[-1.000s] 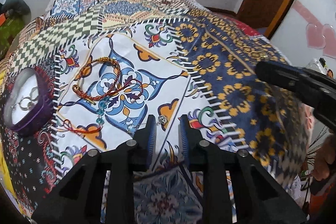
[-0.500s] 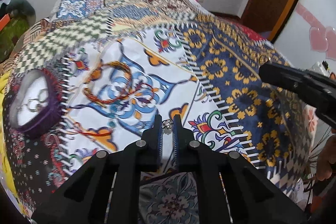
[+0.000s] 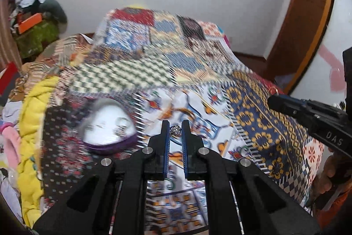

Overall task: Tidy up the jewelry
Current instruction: 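Carry both held rings toward the purple heart tin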

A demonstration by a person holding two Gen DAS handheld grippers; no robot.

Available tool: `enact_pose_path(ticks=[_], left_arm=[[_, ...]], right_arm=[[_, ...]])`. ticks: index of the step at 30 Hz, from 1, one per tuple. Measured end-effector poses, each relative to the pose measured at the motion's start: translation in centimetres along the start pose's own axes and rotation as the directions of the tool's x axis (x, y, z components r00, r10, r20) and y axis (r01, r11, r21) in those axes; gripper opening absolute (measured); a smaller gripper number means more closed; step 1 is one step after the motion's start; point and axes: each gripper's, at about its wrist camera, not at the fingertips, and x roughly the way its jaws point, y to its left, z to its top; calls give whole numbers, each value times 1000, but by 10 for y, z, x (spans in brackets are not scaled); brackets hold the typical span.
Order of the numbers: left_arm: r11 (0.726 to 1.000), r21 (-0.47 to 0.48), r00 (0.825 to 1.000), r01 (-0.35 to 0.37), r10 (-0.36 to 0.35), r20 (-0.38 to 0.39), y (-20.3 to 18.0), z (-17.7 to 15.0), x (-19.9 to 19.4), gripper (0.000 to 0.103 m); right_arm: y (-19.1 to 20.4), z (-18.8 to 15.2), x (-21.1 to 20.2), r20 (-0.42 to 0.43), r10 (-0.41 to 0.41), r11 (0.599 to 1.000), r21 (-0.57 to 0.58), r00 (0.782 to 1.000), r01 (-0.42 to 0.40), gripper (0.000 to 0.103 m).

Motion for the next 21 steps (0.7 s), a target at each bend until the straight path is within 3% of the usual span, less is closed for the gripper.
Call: enact_pose_path(ticks=[10, 21], left_arm=[[994, -80, 991, -80, 88, 101, 53, 8, -40, 9], [984, -140, 980, -115, 135, 146, 86, 13, -46, 9]], right_arm=[[53, 22, 18, 28, 94, 992, -84, 995, -92, 9], [89, 38, 37, 44, 135, 979, -160, 990, -127, 9]])
